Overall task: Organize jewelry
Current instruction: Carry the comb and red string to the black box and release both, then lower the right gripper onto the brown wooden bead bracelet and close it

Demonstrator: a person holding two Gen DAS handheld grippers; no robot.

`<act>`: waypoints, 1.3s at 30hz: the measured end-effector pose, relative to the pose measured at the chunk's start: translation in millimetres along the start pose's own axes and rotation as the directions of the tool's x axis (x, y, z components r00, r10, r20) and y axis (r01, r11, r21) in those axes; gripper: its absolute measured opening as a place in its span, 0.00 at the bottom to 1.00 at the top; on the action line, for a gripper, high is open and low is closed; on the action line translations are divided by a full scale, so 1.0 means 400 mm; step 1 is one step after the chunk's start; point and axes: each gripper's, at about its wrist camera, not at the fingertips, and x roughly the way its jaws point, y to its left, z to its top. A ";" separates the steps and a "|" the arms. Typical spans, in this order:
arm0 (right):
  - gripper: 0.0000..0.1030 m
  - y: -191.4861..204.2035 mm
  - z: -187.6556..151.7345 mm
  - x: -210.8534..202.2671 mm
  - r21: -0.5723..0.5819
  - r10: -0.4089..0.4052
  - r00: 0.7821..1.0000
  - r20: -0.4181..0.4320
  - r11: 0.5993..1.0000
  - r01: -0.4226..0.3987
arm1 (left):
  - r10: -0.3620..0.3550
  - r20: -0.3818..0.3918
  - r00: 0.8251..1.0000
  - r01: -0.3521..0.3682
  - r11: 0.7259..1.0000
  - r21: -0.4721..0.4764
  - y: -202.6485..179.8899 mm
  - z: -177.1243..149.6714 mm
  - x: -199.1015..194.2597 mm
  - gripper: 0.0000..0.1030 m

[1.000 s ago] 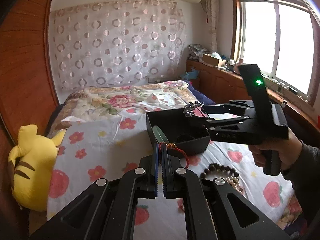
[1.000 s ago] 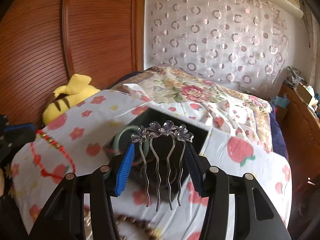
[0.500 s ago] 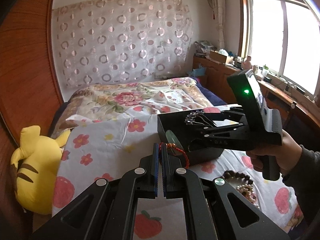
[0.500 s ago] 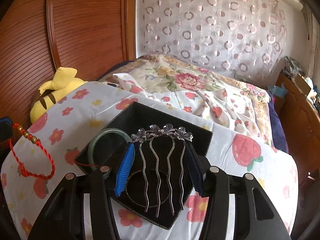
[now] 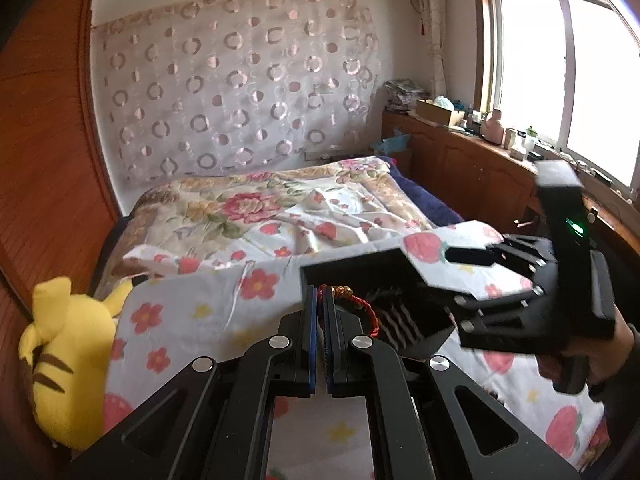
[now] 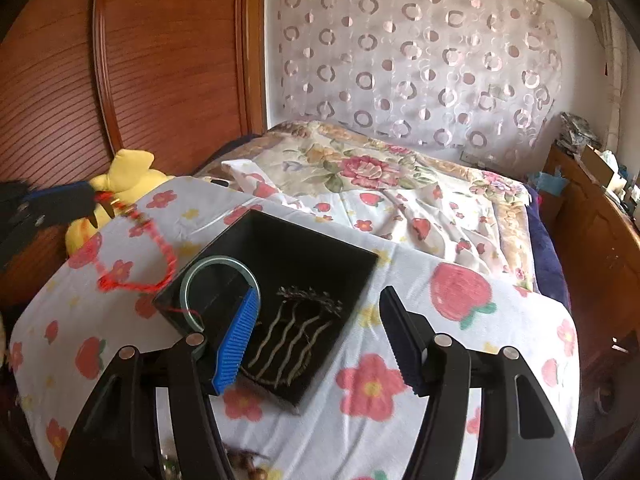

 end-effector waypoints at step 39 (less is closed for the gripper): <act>0.45 0.032 -0.263 -0.068 -0.031 0.103 0.987 -0.122 0.994 -0.107 | -0.031 0.002 1.000 0.031 0.999 0.033 -0.051 -0.144 0.015 0.93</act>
